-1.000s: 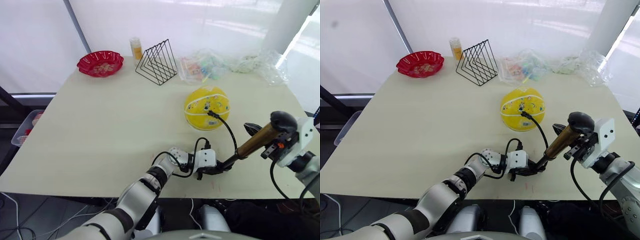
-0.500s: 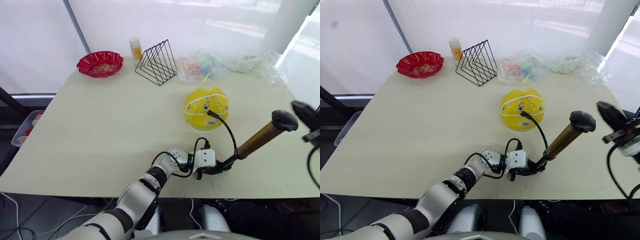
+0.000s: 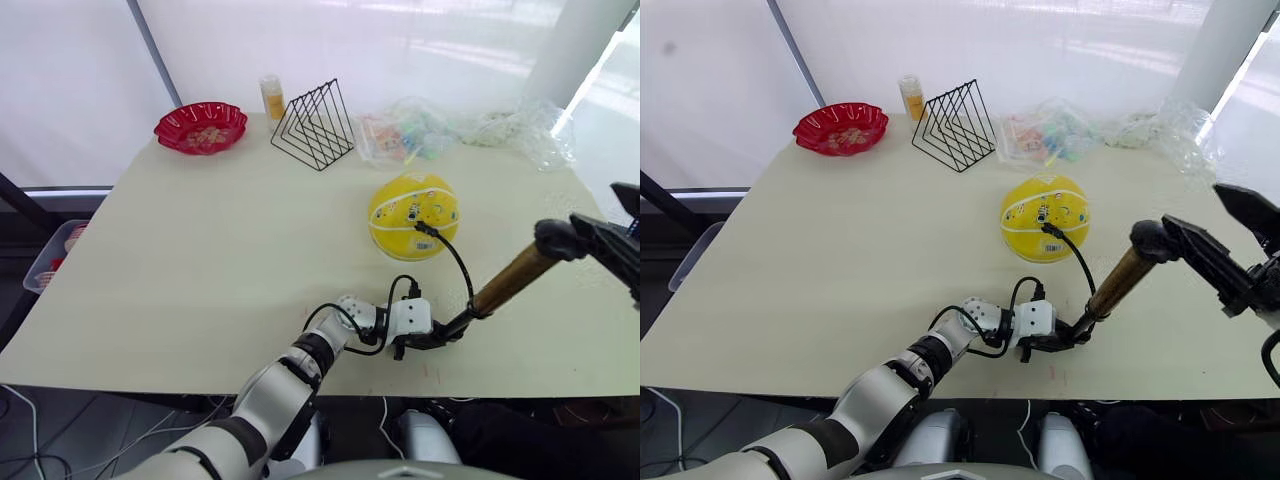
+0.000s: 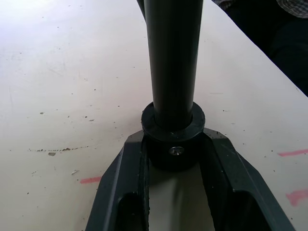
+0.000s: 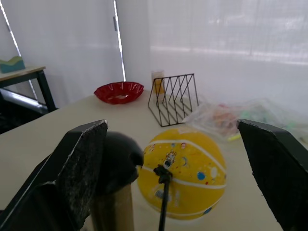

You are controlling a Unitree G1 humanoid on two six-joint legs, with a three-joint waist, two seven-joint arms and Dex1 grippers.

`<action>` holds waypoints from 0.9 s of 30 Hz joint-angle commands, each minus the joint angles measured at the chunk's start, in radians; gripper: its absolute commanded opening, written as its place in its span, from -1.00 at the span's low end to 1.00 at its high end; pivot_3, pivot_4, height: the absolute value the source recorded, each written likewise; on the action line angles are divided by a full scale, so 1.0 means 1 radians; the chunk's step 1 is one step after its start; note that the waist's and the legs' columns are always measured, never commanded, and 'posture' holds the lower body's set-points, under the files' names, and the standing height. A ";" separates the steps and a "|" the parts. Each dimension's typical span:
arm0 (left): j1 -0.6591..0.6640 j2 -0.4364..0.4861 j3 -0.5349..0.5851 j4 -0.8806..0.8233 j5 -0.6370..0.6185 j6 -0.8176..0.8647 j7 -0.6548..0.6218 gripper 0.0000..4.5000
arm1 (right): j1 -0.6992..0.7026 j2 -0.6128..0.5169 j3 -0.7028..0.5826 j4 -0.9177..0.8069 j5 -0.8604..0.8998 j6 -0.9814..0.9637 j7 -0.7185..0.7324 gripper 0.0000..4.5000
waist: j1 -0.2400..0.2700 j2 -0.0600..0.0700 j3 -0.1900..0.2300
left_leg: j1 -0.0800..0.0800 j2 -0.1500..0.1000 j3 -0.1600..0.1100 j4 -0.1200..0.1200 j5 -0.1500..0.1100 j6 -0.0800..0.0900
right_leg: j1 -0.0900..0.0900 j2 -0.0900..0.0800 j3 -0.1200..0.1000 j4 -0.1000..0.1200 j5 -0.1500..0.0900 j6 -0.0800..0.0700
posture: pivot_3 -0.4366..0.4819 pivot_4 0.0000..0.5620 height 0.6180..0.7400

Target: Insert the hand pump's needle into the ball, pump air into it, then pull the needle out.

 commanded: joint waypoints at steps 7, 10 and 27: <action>0.059 0.033 -0.058 0.093 0.075 0.044 -0.032 -0.55 | 0.014 -0.042 -0.014 -0.034 0.099 -0.005 -0.005 0.96 | 0.000 -0.001 0.001 | 0.000 0.000 0.000 0.000 0.000 0.000 | 0.000 0.000 0.000 0.000 0.000 0.000 | -0.05 -0.47 0.95; 0.059 0.034 -0.058 0.093 0.075 0.044 -0.032 -0.55 | 0.015 -0.052 -0.022 -0.036 0.151 -0.005 -0.014 0.96 | 0.000 -0.001 0.001 | 0.000 0.000 0.000 0.000 0.000 0.000 | 0.000 0.000 0.000 0.000 0.000 0.000 | -0.05 -0.47 0.95; 0.061 0.030 -0.058 0.094 0.075 0.045 -0.029 -0.55 | 0.021 -0.062 0.107 -0.080 0.062 -0.006 -0.024 0.96 | 0.001 -0.002 0.001 | 0.000 0.000 0.000 0.000 0.000 0.000 | 0.000 0.000 0.000 0.000 0.000 0.000 | -0.05 -0.47 0.95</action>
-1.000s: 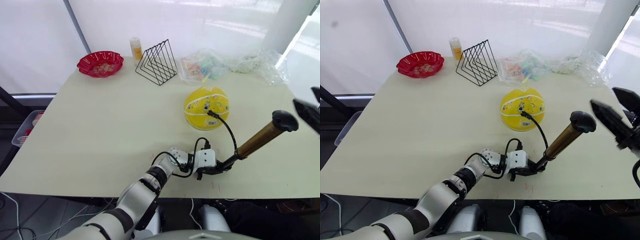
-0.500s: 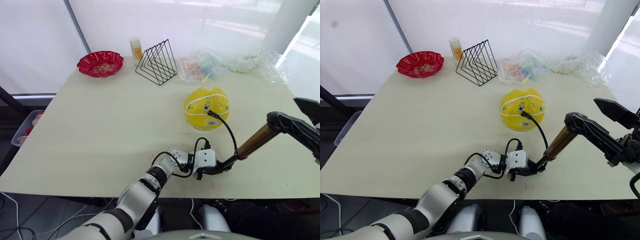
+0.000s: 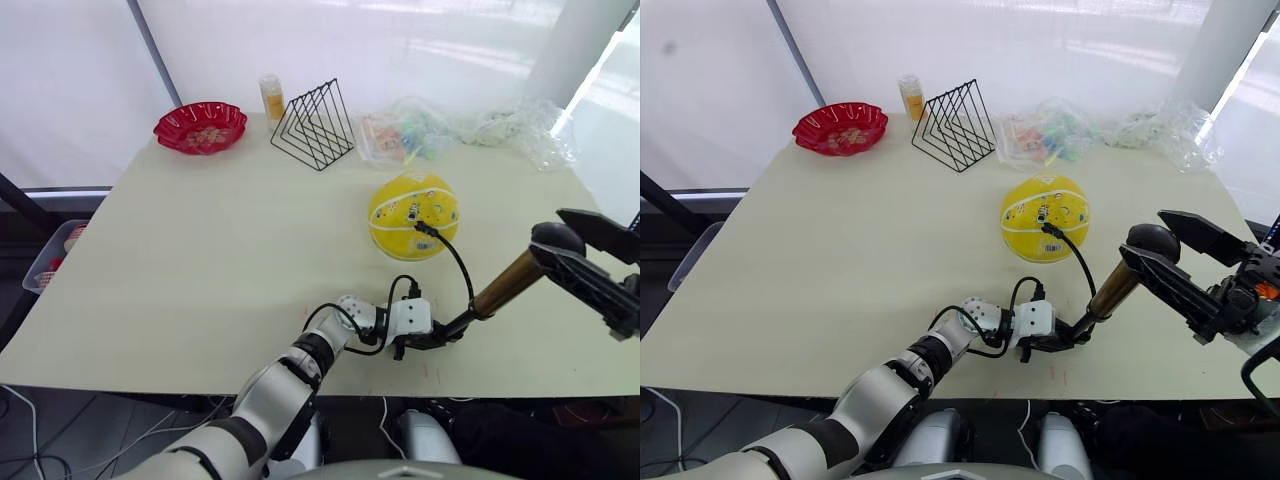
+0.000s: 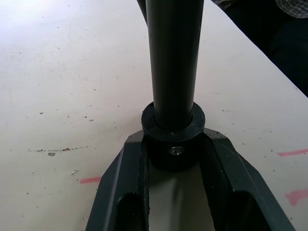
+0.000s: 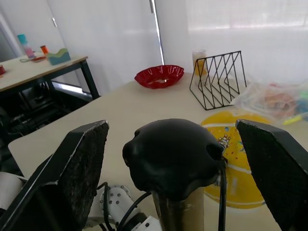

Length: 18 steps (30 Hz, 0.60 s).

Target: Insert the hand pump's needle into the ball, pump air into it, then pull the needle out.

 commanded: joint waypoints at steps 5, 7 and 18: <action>0.062 0.030 -0.058 0.094 0.075 0.045 -0.029 -0.55 | -0.022 0.008 0.028 -0.022 -0.068 -0.034 0.024 0.96 | 0.000 0.000 0.000 | 0.000 0.000 0.000 0.000 0.000 0.000 | 0.000 0.000 0.000 0.000 0.000 0.000 | -0.05 -0.47 0.95; 0.061 0.030 -0.059 0.094 0.076 0.044 -0.029 -0.55 | -0.029 0.014 0.036 -0.023 -0.077 -0.041 0.028 0.96 | 0.000 0.000 0.000 | 0.000 0.000 0.000 0.000 0.000 0.000 | 0.000 0.000 0.000 0.000 0.000 0.000 | -0.05 -0.47 0.95; 0.060 0.030 -0.060 0.094 0.077 0.043 -0.031 -0.55 | -0.061 0.028 0.050 -0.016 -0.089 -0.061 0.034 0.96 | 0.000 0.000 0.000 | 0.000 0.000 0.001 0.000 0.000 0.000 | 0.000 0.000 0.000 0.000 0.000 0.000 | -0.05 -0.47 0.95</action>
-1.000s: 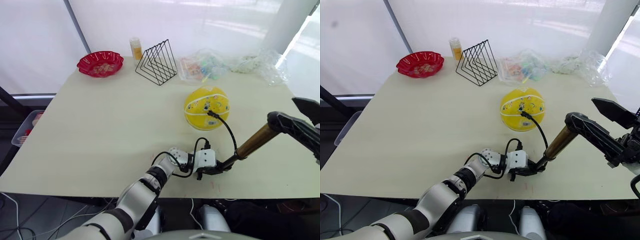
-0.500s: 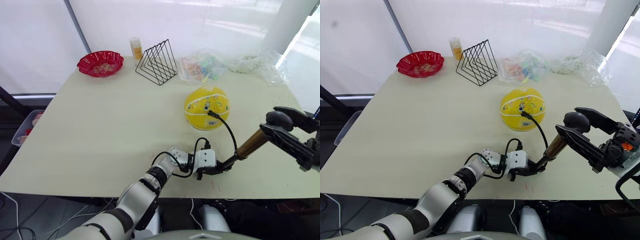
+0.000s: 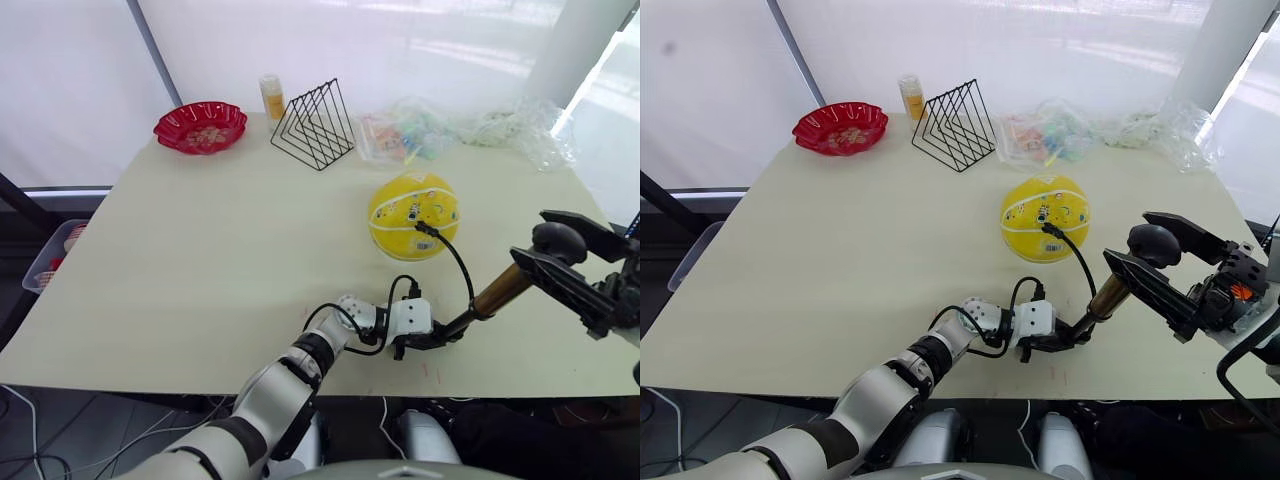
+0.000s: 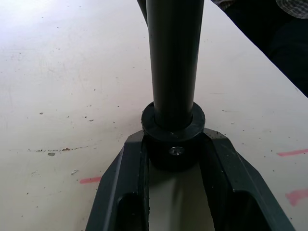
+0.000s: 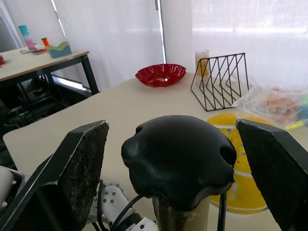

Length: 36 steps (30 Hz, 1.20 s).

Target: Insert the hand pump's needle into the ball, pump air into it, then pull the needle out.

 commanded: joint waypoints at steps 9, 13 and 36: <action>0.060 0.029 -0.060 0.094 0.077 0.044 -0.031 -0.55 | -0.026 0.006 -0.001 -0.006 0.001 -0.037 0.011 0.74 | 0.000 0.000 0.000 | 0.000 0.000 0.000 0.000 0.000 0.000 | 0.000 0.000 0.000 0.000 0.000 0.000 | -0.05 -0.47 0.95; 0.060 0.030 -0.060 0.094 0.077 0.043 -0.031 -0.55 | -0.027 0.006 0.000 -0.006 0.000 -0.036 0.011 0.15 | 0.000 0.000 0.000 | 0.000 0.000 0.000 0.000 0.000 0.000 | 0.000 0.000 0.000 0.000 0.000 0.000 | -0.05 -0.47 0.95; 0.062 0.027 -0.057 0.091 0.073 0.044 -0.030 -0.55 | 0.008 0.076 0.312 0.074 -0.235 -0.002 0.005 -0.10 | -0.001 -0.002 -0.004 | 0.001 0.000 0.000 0.000 0.000 0.000 | 0.000 0.000 0.000 0.000 0.000 0.000 | -0.05 -0.47 0.95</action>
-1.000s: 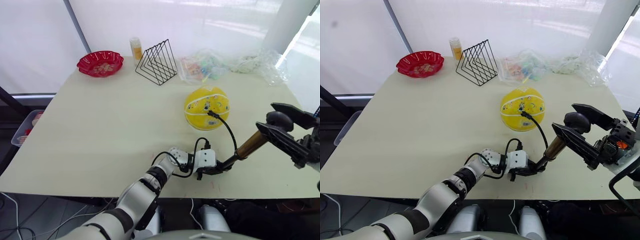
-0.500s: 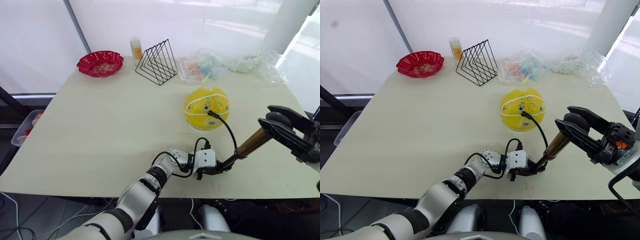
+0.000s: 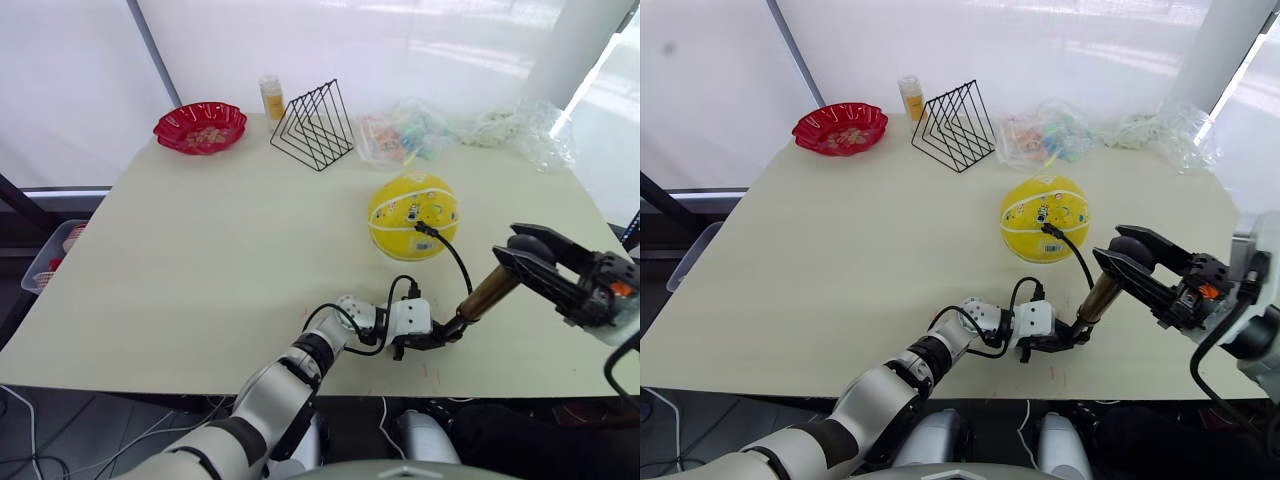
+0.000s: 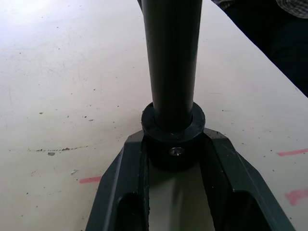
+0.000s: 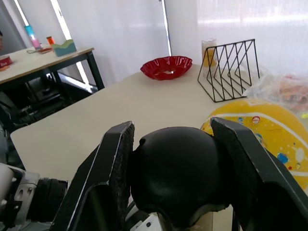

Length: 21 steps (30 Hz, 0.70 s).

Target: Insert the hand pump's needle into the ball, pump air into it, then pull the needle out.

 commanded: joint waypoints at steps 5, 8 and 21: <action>0.061 0.023 -0.057 0.090 0.072 0.044 -0.027 -0.55 | 0.089 0.117 0.277 0.134 -0.360 -0.085 0.091 -0.10 | -0.001 -0.003 -0.009 | 0.000 0.000 0.000 0.000 0.000 0.000 | 0.000 0.001 0.000 0.000 0.000 0.000 | -0.05 -0.47 0.95; 0.061 0.022 -0.057 0.090 0.072 0.044 -0.025 -0.55 | 0.118 0.175 0.364 0.195 -0.491 -0.164 0.123 -0.10 | -0.001 -0.005 -0.011 | 0.001 0.001 0.000 0.000 0.000 0.000 | 0.000 0.001 0.000 0.000 0.000 0.000 | -0.05 -0.47 0.95; 0.058 0.019 -0.060 0.094 0.076 0.044 -0.030 -0.55 | -0.059 0.005 -0.090 0.043 -0.033 -0.148 0.065 -0.10 | 0.001 0.011 0.002 | -0.001 -0.002 0.001 0.001 0.000 0.000 | 0.000 -0.004 0.000 0.000 0.000 0.000 | -0.05 -0.47 0.95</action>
